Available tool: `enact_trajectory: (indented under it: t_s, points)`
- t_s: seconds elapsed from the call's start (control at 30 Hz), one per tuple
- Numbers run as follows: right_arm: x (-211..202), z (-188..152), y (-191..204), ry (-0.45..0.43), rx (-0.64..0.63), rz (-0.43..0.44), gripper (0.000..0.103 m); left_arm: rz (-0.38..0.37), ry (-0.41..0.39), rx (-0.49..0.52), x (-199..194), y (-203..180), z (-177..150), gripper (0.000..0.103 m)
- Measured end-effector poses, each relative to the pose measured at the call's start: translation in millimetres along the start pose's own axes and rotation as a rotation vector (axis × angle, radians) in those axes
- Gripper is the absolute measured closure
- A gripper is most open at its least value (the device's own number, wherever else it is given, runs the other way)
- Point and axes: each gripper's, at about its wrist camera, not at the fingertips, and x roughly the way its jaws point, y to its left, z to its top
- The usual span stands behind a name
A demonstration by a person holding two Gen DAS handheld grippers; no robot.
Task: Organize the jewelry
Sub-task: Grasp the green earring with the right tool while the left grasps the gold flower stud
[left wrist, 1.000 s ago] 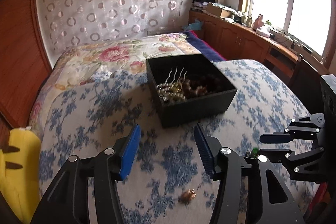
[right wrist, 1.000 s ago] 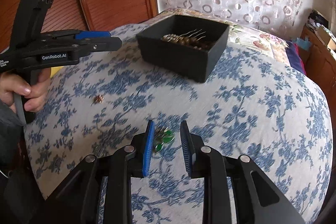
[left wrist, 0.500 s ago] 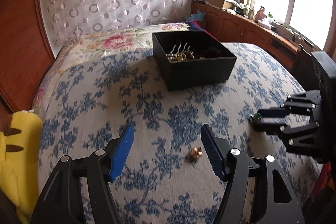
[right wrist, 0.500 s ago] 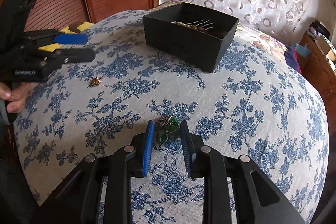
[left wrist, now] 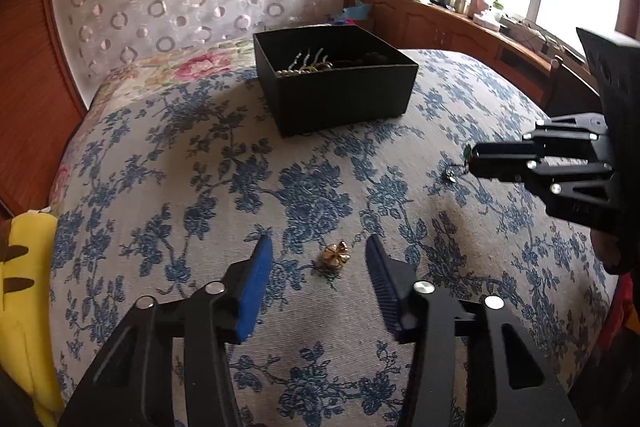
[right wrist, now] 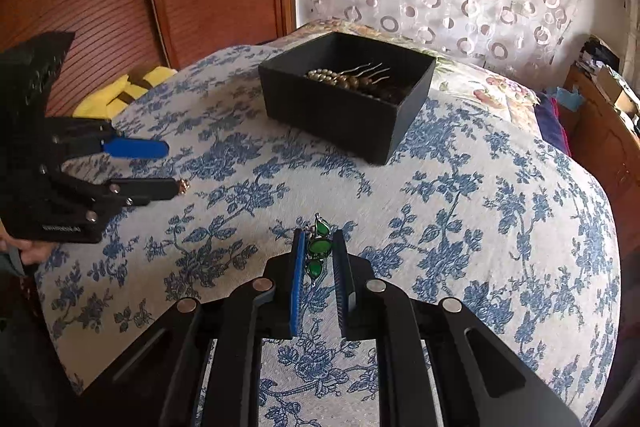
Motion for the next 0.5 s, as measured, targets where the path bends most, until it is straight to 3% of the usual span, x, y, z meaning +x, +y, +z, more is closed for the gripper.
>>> enact_trajectory:
  t_s: [0.3,0.5]
  points:
    - [-2.9,2.8,-2.5,-0.008,0.003,0.003,0.088,-0.004,0.026,0.029,7.4,-8.9,-3.7,0.087]
    - [-2.9,6.7,-4.2,-0.015,0.004,0.010,0.088,-0.014,0.023,0.024,8.5,-8.4,-1.3,0.089]
